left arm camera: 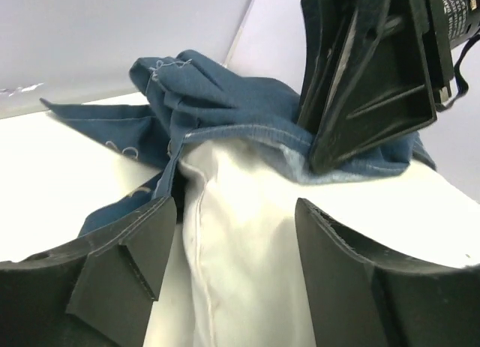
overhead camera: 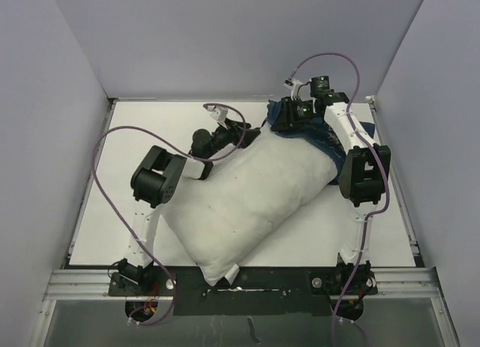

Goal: Put the pillow into the pillowcase
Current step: Stuff the pillow into the pillowcase.

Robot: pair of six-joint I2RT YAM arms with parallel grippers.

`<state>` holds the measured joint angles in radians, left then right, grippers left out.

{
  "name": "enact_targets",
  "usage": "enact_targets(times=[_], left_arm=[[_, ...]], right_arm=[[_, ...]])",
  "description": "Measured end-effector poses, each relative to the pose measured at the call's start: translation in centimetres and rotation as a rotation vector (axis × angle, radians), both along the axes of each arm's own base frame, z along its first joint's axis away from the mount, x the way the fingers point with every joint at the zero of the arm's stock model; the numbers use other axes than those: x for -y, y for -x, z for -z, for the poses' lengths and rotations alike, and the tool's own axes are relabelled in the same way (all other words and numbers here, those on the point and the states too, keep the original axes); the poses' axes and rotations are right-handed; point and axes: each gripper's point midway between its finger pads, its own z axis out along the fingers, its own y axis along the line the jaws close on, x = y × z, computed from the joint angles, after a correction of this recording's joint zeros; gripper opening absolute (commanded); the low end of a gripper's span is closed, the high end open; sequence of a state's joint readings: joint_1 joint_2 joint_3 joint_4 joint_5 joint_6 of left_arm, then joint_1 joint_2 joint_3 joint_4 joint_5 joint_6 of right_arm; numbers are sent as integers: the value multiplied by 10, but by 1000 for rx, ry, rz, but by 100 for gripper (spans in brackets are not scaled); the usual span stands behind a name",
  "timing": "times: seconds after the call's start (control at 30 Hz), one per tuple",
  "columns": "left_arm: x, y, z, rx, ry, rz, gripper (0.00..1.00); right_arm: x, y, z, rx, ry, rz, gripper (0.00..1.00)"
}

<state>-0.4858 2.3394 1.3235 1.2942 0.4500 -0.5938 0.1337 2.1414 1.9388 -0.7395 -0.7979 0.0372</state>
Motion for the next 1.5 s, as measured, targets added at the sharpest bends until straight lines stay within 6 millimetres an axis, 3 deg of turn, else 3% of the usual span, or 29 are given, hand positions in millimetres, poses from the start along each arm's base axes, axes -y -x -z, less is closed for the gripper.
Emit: enact_targets(times=[0.13, 0.23, 0.33, 0.47, 0.53, 0.63, 0.73, 0.83, 0.9, 0.97, 1.07, 1.2, 1.3, 1.4, 1.5], left_arm=[[-40, 10, -17, -20, -51, -7, 70], [-60, 20, -46, 18, -90, 3, 69], [-61, 38, -75, 84, -166, 46, 71], [-33, 65, -101, 182, -317, 121, 75], [-10, 82, -111, 243, -393, 168, 77], [30, 128, -117, 358, -510, 266, 81], [60, 174, -111, 457, -596, 370, 83], [86, 214, -100, 540, -671, 468, 86], [103, 232, -98, 593, -704, 513, 87], [124, 243, -97, 658, -724, 533, 88], [147, 248, -85, 705, -755, 541, 89], [168, 244, -53, 710, -819, 540, 85], [181, 235, -31, 699, -864, 523, 72], [195, 223, -13, 696, -910, 482, 47], [204, 223, 2, 705, -949, 459, 45]], right_arm=[[-10, -7, -23, 97, 11, -48, 40], [-19, -8, -41, 169, 5, -101, 56], [-29, -3, -62, 241, -16, -178, 74], [-38, 3, -96, 389, -42, -291, 100], [-32, 10, -109, 450, -36, -331, 98], [4, 23, -128, 544, 4, -341, 98], [63, 44, -135, 576, 51, -268, 98], [134, 71, -124, 547, 105, -128, 98], [170, 88, -107, 510, 148, -44, 100], [191, 109, -79, 449, 193, 4, 97], [193, 136, -39, 350, 235, 5, 91], [198, 150, 2, 267, 297, 25, 75], [207, 146, 15, 258, 344, 56, 66], [218, 132, 21, 274, 384, 90, 64], [222, 121, 31, 272, 398, 99, 62]])
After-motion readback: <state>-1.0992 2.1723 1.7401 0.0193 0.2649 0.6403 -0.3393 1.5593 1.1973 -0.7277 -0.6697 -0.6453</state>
